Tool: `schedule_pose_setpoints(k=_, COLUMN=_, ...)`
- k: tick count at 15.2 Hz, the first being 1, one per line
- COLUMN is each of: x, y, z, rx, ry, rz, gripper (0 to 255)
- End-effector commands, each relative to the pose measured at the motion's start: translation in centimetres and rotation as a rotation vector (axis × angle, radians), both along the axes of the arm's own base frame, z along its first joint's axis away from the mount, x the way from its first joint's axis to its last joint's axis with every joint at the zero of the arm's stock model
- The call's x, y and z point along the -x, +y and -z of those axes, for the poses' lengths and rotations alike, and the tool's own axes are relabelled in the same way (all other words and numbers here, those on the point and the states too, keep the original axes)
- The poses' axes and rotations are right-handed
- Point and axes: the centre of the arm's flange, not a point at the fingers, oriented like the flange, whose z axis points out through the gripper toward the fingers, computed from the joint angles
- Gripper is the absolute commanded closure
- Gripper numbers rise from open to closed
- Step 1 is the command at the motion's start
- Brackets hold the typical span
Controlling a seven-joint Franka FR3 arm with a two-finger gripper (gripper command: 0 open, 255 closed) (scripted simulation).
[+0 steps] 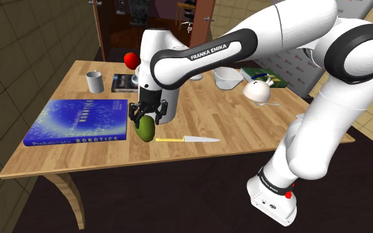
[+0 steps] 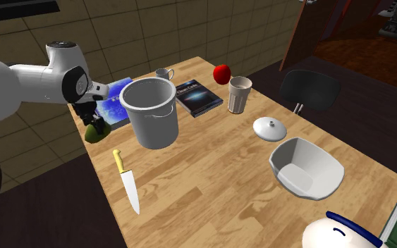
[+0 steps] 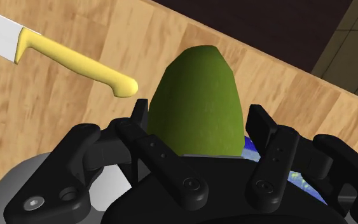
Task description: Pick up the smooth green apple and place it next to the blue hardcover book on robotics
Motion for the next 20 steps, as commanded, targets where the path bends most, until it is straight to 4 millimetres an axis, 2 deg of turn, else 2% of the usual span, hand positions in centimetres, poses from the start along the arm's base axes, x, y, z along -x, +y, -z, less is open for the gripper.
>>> schedule_pose_setpoints(k=1, x=-0.1, y=0.0, z=1.0, rx=0.0, ry=-0.001, rz=0.0, gripper=255)
schedule_pose_setpoints(k=8, x=-0.1, y=0.0, z=5.1, rx=0.0, ry=-0.001, rz=0.0, gripper=255)
schedule_pose_setpoints(k=16, x=-0.1, y=0.0, z=5.1, rx=0.0, ry=-0.001, rz=0.0, gripper=255)
schedule_pose_setpoints(k=17, x=-0.1, y=0.0, z=5.1, rx=0.0, ry=-0.001, rz=0.0, gripper=0)
schedule_pose_setpoints(k=20, x=-0.1, y=0.0, z=5.1, rx=0.0, ry=-0.001, rz=0.0, gripper=0)
